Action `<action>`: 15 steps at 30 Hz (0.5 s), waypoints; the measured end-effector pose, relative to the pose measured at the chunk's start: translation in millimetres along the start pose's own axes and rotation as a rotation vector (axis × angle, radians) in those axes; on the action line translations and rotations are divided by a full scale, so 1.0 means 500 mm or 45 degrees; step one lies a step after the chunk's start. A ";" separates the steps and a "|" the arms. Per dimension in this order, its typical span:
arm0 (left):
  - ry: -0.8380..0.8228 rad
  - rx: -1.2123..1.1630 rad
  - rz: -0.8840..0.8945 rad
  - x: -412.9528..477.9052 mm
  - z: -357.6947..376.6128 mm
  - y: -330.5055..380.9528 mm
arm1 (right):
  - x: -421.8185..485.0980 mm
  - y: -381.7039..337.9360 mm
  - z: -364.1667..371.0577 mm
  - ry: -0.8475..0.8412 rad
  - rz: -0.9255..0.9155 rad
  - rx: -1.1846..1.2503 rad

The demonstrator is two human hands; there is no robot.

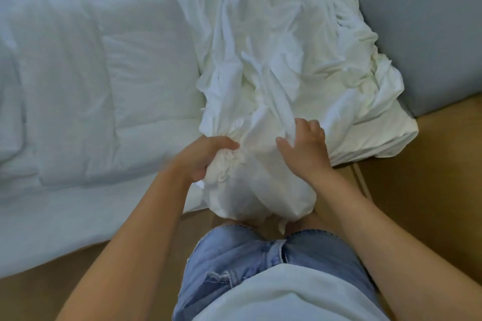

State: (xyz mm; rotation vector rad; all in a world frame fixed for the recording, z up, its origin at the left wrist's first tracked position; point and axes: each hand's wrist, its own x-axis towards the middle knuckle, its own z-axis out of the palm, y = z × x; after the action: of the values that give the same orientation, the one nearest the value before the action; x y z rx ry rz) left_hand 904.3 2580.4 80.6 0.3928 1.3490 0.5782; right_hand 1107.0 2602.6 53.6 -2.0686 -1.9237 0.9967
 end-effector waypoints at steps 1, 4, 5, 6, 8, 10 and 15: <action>-0.028 -0.073 0.029 0.001 0.004 -0.004 | -0.008 -0.010 0.016 -0.041 0.017 0.009; -0.189 -0.446 0.098 -0.003 0.003 -0.010 | -0.022 -0.027 0.063 -0.253 -0.019 0.097; -0.254 -0.584 0.151 -0.005 -0.009 -0.007 | -0.022 -0.022 0.076 -0.392 0.018 0.130; -0.328 -0.688 0.231 -0.007 -0.026 -0.004 | -0.023 -0.014 0.084 -0.516 0.048 0.122; -0.415 -0.725 0.362 -0.019 -0.062 0.007 | -0.023 0.005 0.097 -0.663 0.097 0.022; -0.457 -0.654 0.288 -0.026 -0.090 0.011 | -0.019 0.003 0.102 -0.653 0.193 0.110; -0.372 -0.515 -0.070 -0.015 -0.095 -0.023 | -0.020 -0.084 0.099 -0.316 0.186 0.660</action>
State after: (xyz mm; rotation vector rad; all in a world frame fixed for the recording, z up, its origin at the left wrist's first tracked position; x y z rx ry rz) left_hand 858.6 2563.6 70.9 0.1031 0.9321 0.7013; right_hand 1045.3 2584.5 41.3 -1.8617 -1.4049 1.6447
